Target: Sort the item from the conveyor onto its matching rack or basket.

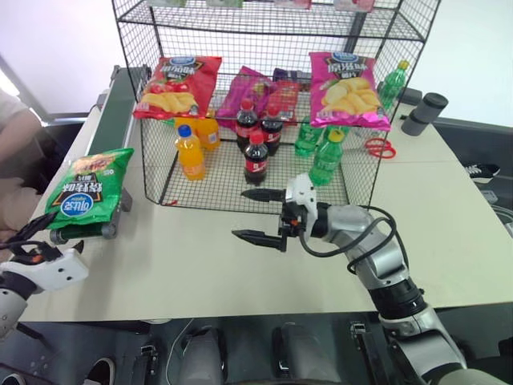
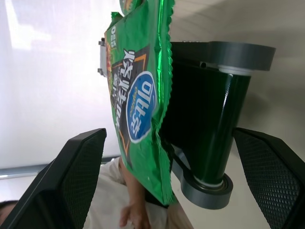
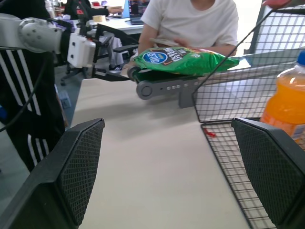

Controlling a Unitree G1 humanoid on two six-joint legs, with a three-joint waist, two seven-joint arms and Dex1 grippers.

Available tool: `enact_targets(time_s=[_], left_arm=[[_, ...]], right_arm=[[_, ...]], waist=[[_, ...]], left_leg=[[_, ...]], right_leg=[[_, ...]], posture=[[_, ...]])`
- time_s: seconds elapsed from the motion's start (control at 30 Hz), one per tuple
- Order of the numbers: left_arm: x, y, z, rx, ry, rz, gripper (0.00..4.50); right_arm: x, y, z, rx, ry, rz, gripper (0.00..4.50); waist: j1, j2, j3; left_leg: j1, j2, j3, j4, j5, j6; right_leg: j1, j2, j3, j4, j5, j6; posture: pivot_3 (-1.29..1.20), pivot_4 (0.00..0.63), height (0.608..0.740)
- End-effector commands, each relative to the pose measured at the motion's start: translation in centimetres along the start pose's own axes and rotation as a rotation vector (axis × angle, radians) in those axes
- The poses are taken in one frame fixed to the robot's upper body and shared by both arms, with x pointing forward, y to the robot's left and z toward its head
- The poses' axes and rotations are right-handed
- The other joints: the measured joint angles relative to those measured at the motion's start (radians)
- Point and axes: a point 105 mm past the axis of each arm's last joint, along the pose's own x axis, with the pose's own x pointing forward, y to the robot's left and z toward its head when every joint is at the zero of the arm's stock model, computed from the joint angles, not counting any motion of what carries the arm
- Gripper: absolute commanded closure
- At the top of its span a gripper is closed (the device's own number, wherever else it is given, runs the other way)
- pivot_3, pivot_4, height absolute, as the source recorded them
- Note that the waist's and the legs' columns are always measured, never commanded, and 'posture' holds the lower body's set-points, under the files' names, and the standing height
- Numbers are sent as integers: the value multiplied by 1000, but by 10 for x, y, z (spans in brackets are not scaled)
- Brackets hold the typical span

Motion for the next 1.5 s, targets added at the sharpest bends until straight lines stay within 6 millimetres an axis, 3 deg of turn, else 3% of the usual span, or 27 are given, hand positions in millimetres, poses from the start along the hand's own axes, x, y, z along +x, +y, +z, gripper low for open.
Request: enact_targets(time_s=[0.03,0.33,0.43,0.67,0.7,0.87,1.0,1.2,1.3,1.4,1.5], left_arm=[[3,14,2,15,-13,33,0],[9,14,5,9,-29,32,0],[9,9,9,-44,-51,-5,808],[11,15,10,-51,-59,23,4269],[11,17,11,-51,-64,31,4450],[10,35,14,-52,-80,91,4450],[-2,85,30,-399,-214,259,4450],[-29,128,56,-780,-474,149,4450],[-38,127,74,-1092,-600,-50,4450],[-45,108,101,-1364,-703,-293,4450],[-43,86,144,-1461,-815,-554,4450]], right_arm=[[-1,1,12,-49,-25,10,54],[0,-2,13,-62,-28,-8,54],[-1,-2,11,-67,-24,-14,0],[-3,-6,11,-88,-18,-36,0],[-2,-6,11,-89,-20,-36,0],[-2,-7,11,-90,-24,-37,0],[-6,-10,9,-109,-10,-51,0],[-15,-18,9,-118,-1,-76,0],[-20,-23,8,-111,5,-88,0],[-26,-28,12,-82,-7,-89,0],[-47,-22,25,187,-56,-14,0]], waist=[[0,0,0],[0,0,0],[0,0,0],[0,0,0],[0,0,0],[0,0,0],[1,0,0],[-3,0,0],[-5,0,0],[-4,0,0],[7,1,1]], left_leg=[[0,0,0,0,0,0],[0,0,0,0,0,0],[0,0,0,0,0,0],[0,0,0,0,0,0],[0,0,0,0,0,0],[0,0,0,0,0,0],[0,0,0,0,0,0],[0,0,-1,0,0,0],[0,0,-1,0,0,0],[1,0,-1,1,0,0],[1,0,-2,1,0,-1]], right_leg=[[0,0,0,0,0,0],[0,0,0,0,0,0],[0,0,0,0,0,0],[0,0,0,0,0,0],[0,0,0,0,0,0],[0,0,0,0,0,0],[0,0,0,0,0,0],[0,0,0,1,0,1],[0,1,0,1,0,1],[0,1,0,1,0,1],[1,1,0,1,0,0]], posture=[[0,150,740],[0,150,740],[0,150,740],[0,150,740],[0,150,740],[0,150,740],[0,150,740],[0,150,740],[0,150,740],[0,150,740],[0,150,740]])
